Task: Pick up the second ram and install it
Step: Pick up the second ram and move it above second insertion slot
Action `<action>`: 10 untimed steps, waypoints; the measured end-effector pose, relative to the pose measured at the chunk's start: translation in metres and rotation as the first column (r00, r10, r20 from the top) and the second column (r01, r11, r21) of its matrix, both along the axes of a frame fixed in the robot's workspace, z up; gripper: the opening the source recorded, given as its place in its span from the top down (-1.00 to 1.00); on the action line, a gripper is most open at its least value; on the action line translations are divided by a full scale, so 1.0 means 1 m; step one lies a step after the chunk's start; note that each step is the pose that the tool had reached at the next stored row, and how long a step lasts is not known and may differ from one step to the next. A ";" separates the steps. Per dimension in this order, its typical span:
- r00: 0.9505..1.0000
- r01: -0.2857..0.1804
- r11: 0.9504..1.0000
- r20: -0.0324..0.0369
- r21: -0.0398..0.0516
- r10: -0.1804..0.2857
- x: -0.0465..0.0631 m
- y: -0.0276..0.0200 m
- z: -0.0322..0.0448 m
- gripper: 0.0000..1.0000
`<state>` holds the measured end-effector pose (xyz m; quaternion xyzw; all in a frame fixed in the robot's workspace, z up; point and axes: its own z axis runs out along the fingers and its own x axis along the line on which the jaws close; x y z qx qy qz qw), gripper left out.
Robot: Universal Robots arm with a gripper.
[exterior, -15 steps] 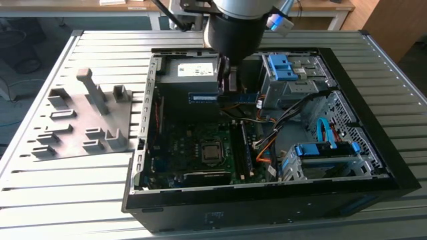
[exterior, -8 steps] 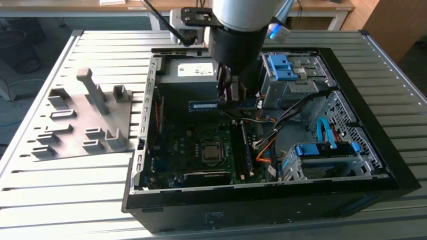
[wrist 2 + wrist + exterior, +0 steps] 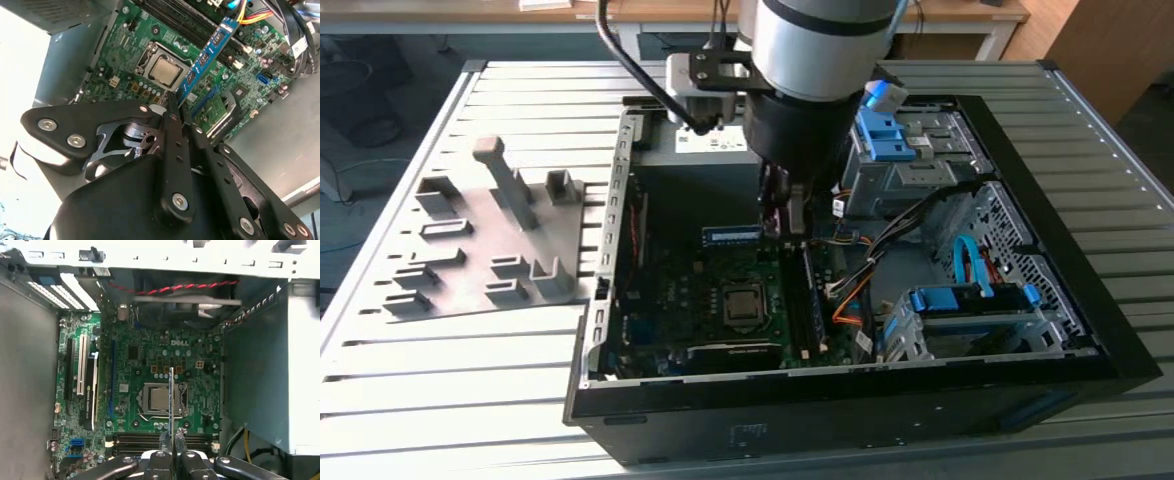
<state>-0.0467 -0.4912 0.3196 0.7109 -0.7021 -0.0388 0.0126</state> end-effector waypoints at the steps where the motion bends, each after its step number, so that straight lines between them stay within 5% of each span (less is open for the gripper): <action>1: 1.000 0.000 1.000 0.000 0.000 0.000 0.002 -0.0002 -0.0018 0.73; 10: 1.000 0.000 1.000 0.000 0.000 0.000 0.009 -0.0057 -0.0150 0.73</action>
